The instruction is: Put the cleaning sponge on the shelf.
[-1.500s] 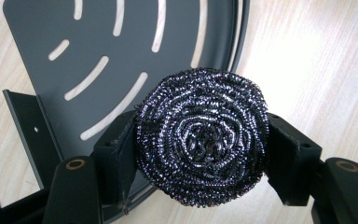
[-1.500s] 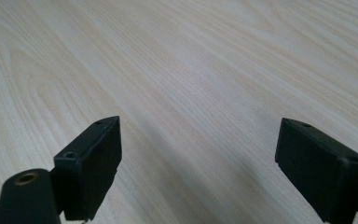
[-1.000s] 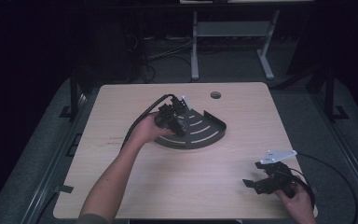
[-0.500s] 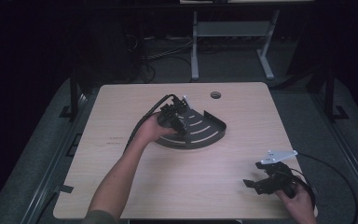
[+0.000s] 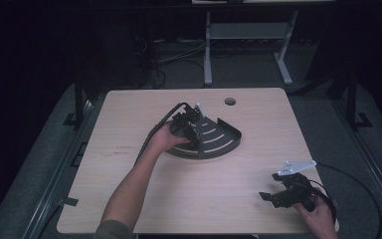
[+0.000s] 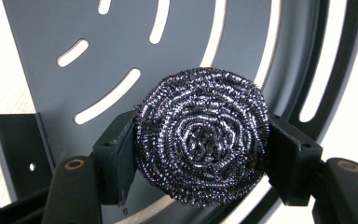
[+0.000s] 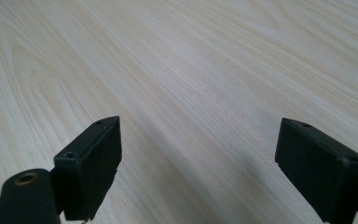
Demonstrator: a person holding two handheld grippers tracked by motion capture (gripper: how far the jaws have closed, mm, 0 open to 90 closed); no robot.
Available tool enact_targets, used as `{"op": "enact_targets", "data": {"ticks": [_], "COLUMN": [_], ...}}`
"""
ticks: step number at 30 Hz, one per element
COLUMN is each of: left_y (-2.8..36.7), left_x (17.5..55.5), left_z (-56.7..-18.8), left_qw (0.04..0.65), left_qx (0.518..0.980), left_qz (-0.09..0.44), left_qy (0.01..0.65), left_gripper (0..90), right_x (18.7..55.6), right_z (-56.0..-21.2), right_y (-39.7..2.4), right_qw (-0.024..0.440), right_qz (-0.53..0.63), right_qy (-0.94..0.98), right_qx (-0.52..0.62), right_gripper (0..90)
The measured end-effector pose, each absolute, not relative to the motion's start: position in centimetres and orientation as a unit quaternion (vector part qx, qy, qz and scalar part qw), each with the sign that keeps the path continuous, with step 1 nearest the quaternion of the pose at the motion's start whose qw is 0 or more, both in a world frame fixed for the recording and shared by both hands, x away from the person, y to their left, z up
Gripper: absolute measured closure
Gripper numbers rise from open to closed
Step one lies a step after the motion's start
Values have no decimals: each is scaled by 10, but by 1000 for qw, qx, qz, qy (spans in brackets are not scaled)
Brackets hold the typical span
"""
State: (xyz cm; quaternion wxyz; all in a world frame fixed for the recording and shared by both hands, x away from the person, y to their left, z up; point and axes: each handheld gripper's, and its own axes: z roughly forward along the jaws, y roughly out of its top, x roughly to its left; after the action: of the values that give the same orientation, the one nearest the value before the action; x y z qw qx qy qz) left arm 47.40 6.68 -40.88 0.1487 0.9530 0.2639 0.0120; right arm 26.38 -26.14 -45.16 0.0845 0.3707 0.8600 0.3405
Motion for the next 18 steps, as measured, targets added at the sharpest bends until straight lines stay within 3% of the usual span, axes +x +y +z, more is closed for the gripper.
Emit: {"op": "enact_targets", "data": {"ticks": [18], "left_y": [59], "left_x": [481], "left_z": [-422], "left_qw": [148], "left_qx": [951], "left_qz": [10], "left_qy": [272], "left_gripper": [331], "right_x": [264], "right_z": [-451], "right_y": [-265], "right_qw": [86], "right_qz": [342], "right_qy": [859], "right_qx": [372], "right_gripper": [142]}}
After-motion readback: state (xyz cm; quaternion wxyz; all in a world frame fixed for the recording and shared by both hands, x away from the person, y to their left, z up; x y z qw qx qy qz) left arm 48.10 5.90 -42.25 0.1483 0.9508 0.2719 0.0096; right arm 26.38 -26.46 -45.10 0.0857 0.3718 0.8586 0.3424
